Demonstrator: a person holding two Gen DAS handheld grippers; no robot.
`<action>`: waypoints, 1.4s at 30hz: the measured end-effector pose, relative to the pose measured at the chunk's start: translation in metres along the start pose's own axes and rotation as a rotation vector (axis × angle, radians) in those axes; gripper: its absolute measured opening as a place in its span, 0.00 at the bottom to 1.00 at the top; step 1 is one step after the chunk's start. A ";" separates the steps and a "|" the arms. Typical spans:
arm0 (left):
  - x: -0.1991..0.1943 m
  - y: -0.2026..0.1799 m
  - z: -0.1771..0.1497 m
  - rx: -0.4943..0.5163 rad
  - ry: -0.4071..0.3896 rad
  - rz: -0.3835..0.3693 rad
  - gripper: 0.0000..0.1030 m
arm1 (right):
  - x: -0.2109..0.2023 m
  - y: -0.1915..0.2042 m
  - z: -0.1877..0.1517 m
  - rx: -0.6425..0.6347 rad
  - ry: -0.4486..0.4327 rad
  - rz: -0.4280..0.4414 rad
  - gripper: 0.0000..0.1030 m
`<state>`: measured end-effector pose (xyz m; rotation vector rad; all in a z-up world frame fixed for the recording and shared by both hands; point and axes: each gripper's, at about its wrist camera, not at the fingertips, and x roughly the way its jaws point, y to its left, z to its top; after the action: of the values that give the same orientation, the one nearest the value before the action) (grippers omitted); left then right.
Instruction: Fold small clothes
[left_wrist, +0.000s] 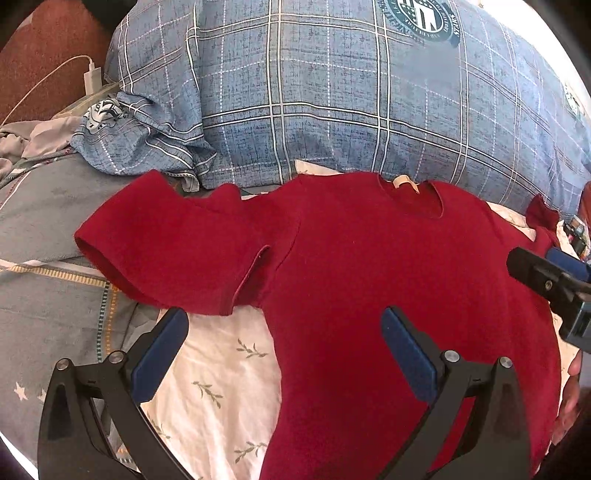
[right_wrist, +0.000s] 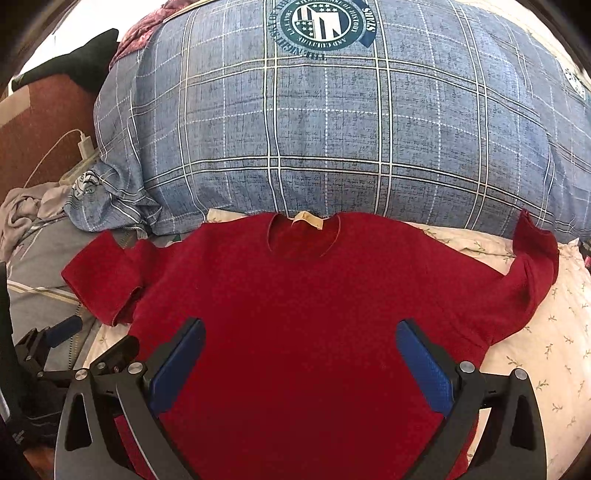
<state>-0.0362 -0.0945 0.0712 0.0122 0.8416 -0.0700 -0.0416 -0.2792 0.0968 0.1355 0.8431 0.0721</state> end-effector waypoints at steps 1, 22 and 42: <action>0.001 0.000 0.000 0.002 -0.005 0.003 1.00 | 0.002 0.001 0.000 -0.002 0.003 -0.003 0.99; 0.025 0.015 0.007 -0.007 -0.041 0.004 1.00 | 0.033 0.009 0.000 0.032 0.039 -0.031 0.97; 0.024 0.028 0.007 -0.024 -0.050 0.016 1.00 | 0.044 0.036 0.001 0.004 0.066 0.015 0.97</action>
<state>-0.0132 -0.0683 0.0575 -0.0052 0.7924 -0.0449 -0.0121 -0.2382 0.0697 0.1439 0.9087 0.0888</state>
